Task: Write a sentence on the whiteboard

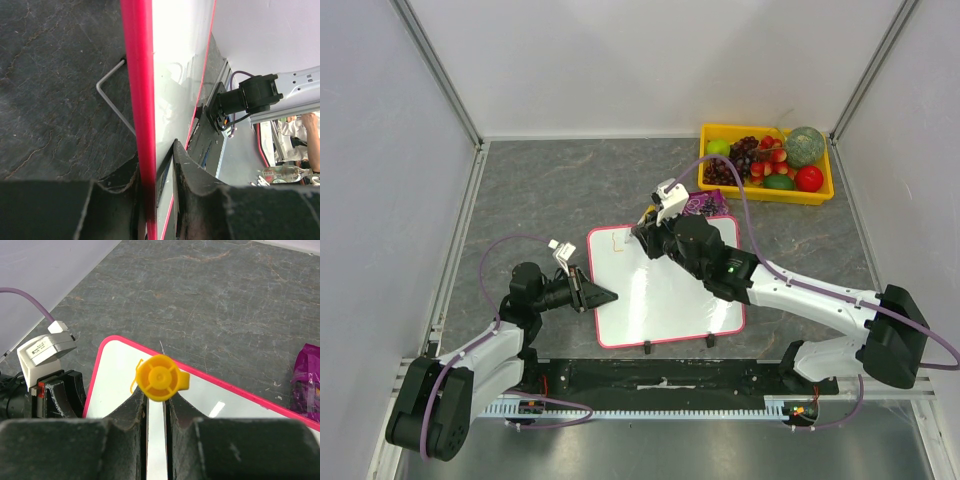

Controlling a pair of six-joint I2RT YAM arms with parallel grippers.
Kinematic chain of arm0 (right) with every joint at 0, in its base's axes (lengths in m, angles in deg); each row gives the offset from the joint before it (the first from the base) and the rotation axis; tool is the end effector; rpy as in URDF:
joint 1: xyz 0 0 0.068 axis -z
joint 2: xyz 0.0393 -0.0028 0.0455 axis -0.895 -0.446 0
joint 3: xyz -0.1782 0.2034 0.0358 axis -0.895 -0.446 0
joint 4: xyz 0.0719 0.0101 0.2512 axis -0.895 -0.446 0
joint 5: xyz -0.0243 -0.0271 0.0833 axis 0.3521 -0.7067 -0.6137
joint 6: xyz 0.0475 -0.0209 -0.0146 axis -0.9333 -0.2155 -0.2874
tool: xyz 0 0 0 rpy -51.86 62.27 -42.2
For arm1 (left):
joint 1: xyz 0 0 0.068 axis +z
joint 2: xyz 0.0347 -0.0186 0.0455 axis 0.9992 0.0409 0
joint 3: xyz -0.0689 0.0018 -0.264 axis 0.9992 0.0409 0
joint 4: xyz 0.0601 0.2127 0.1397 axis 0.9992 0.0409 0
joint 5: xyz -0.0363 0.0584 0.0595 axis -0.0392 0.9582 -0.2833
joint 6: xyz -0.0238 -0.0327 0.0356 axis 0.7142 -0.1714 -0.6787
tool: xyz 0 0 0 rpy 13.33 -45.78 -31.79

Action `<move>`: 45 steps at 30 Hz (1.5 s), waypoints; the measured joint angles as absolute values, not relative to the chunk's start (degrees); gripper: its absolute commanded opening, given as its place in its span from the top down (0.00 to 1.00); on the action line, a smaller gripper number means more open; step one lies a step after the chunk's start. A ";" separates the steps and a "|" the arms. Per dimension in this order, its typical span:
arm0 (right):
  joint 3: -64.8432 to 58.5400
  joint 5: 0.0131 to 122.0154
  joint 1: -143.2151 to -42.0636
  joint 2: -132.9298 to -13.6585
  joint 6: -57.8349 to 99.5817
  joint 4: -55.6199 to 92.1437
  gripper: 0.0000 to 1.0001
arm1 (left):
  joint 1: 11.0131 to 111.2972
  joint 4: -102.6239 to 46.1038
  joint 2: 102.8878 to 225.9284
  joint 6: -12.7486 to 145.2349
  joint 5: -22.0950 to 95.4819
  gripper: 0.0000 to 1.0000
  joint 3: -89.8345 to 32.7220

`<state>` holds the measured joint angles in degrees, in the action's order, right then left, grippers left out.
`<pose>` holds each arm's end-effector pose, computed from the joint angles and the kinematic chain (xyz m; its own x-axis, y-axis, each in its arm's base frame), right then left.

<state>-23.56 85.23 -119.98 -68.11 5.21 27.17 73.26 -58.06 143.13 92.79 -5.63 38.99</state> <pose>0.1806 0.2544 0.3161 -0.3558 0.1264 -0.9260 -0.5508 0.7721 0.3171 0.1502 -0.0669 0.1509 -0.7682 -0.2075 -0.6056 0.5045 0.3862 -0.7723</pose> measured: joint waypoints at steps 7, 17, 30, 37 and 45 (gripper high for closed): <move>-24.50 84.29 -119.98 -68.07 4.92 27.15 1.00 | 73.26 -58.06 143.52 92.81 -5.63 0.98 38.99; -26.67 84.40 -120.00 -66.45 4.40 27.39 1.00 | 73.26 -58.06 143.66 92.84 -5.66 0.98 38.99; -26.67 87.77 -120.05 -66.25 4.12 27.74 1.00 | 73.17 -58.08 143.66 92.84 -5.63 0.98 38.99; -25.57 89.06 -120.02 -67.06 4.16 27.94 1.00 | 73.11 -58.10 143.66 92.84 -5.63 0.98 38.97; -24.24 89.30 -120.02 -68.33 4.14 28.42 1.00 | 73.04 -58.14 143.66 92.84 -5.63 0.98 38.97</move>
